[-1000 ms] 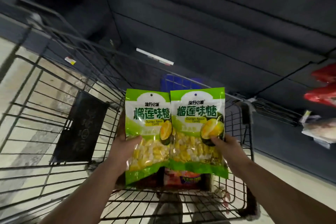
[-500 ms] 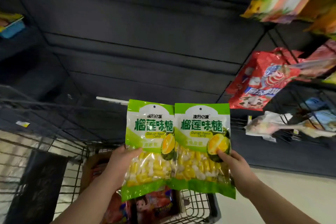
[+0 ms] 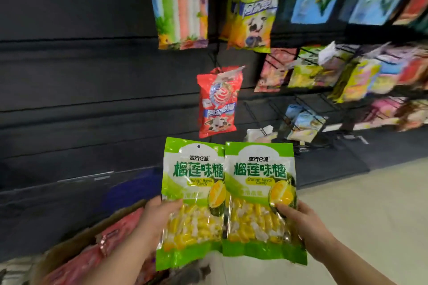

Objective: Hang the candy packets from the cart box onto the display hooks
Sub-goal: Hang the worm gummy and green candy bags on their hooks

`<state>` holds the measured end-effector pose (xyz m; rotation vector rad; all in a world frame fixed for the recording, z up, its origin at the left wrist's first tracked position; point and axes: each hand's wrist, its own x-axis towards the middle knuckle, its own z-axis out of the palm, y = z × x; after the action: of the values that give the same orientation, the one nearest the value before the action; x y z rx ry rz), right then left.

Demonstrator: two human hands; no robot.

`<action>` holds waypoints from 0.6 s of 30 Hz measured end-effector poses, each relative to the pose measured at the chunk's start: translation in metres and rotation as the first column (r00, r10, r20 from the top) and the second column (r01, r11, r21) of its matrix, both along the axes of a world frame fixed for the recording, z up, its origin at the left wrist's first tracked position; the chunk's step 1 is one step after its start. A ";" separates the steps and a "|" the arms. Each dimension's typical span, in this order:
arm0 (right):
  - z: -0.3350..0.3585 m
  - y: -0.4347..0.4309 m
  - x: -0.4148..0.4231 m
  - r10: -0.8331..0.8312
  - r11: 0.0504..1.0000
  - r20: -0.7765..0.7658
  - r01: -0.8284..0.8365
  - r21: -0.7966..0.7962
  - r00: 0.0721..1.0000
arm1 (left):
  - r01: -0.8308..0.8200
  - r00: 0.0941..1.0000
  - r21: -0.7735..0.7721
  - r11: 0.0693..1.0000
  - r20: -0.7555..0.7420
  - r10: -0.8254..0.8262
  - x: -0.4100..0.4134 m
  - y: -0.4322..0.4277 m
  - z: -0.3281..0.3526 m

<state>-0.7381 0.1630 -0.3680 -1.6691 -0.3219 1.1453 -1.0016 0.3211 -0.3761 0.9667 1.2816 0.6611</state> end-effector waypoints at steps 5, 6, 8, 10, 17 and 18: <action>0.020 -0.097 0.063 -0.142 0.989 0.061 0.139 0.047 0.988 | 0.129 0.991 0.028 0.991 0.036 -0.130 0.090 -0.061 0.017; 0.024 -0.116 0.074 -0.168 0.985 0.070 0.164 0.056 0.983 | 0.154 0.987 0.037 0.987 0.043 -0.156 0.107 -0.074 0.022; 0.031 -0.150 0.093 -0.226 0.973 0.095 0.220 0.069 0.970 | 0.210 0.976 0.047 0.977 0.048 -0.212 0.138 -0.099 0.030; 0.034 -0.182 0.112 -0.289 0.956 0.119 0.282 0.077 0.950 | 0.271 0.961 0.047 0.961 0.047 -0.273 0.165 -0.121 0.037; 0.041 -0.256 0.156 -0.446 0.895 0.143 0.436 0.097 0.883 | 0.430 0.900 0.095 0.898 0.038 -0.435 0.239 -0.170 0.056; 0.043 -0.262 0.160 -0.459 0.888 0.140 0.448 0.105 0.877 | 0.450 0.890 0.104 0.887 0.033 -0.455 0.248 -0.173 0.059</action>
<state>-0.5776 -0.0992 -0.3252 -1.6639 -0.0576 0.6416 -0.7533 0.1478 -0.3175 1.2647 0.9299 0.3799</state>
